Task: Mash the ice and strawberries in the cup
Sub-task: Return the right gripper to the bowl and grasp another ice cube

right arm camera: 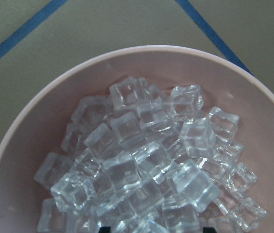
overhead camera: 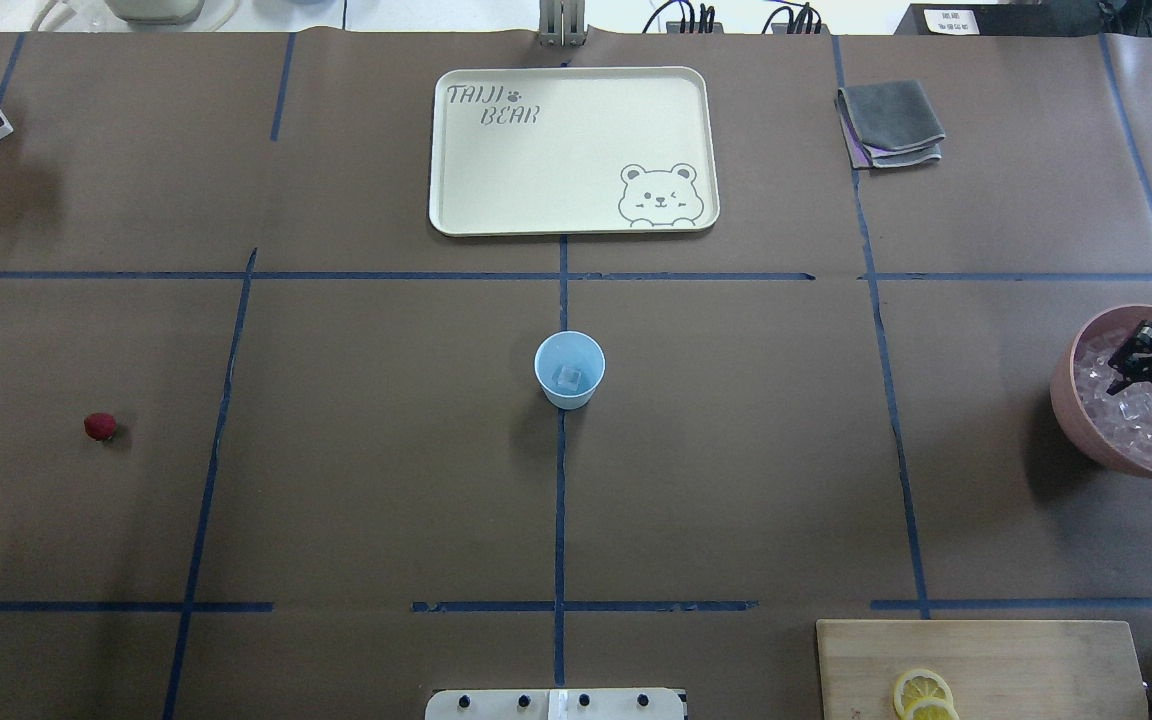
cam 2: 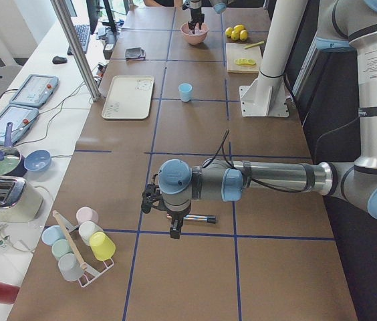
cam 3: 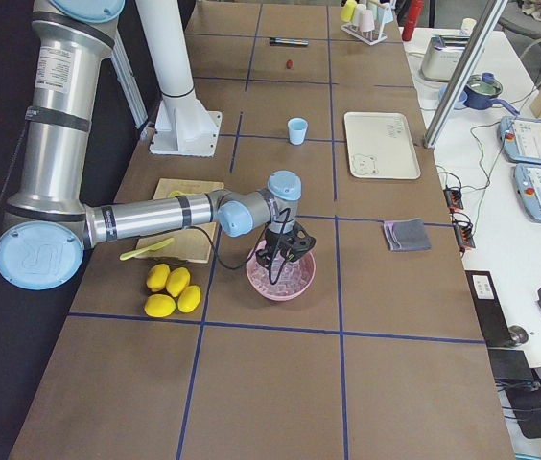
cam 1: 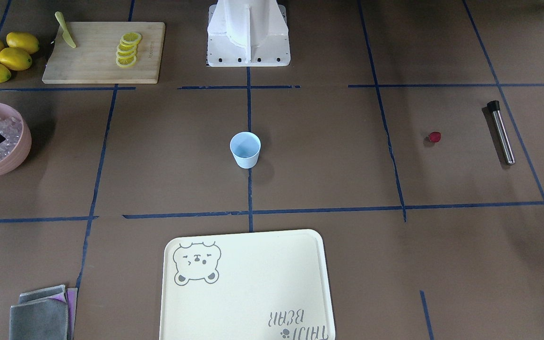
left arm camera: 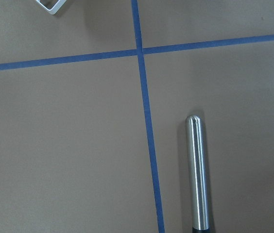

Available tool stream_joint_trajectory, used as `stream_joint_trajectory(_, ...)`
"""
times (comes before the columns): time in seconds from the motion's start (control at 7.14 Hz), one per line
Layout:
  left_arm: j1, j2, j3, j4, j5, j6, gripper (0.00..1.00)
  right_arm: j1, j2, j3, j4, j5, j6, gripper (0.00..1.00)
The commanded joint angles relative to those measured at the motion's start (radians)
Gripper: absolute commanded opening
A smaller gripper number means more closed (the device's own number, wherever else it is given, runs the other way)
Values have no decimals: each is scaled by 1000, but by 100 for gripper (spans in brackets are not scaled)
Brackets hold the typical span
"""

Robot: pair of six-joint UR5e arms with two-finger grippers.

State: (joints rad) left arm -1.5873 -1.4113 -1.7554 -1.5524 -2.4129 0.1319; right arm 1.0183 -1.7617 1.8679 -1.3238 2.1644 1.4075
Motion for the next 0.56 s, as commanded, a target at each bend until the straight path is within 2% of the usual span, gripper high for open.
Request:
stream_joint_trajectory(0.0, 0, 0, -1, 0, 0, 0, 100, -3, 4, -4, 0, 2, 1, 66)
stream_joint_trajectory(0.14, 0, 0, -1, 0, 0, 0, 100, -3, 4, -4, 0, 2, 1, 62)
stream_joint_trajectory(0.42, 0, 0, -3, 0, 0, 0, 100, -3, 4, -6, -2, 5, 2, 45)
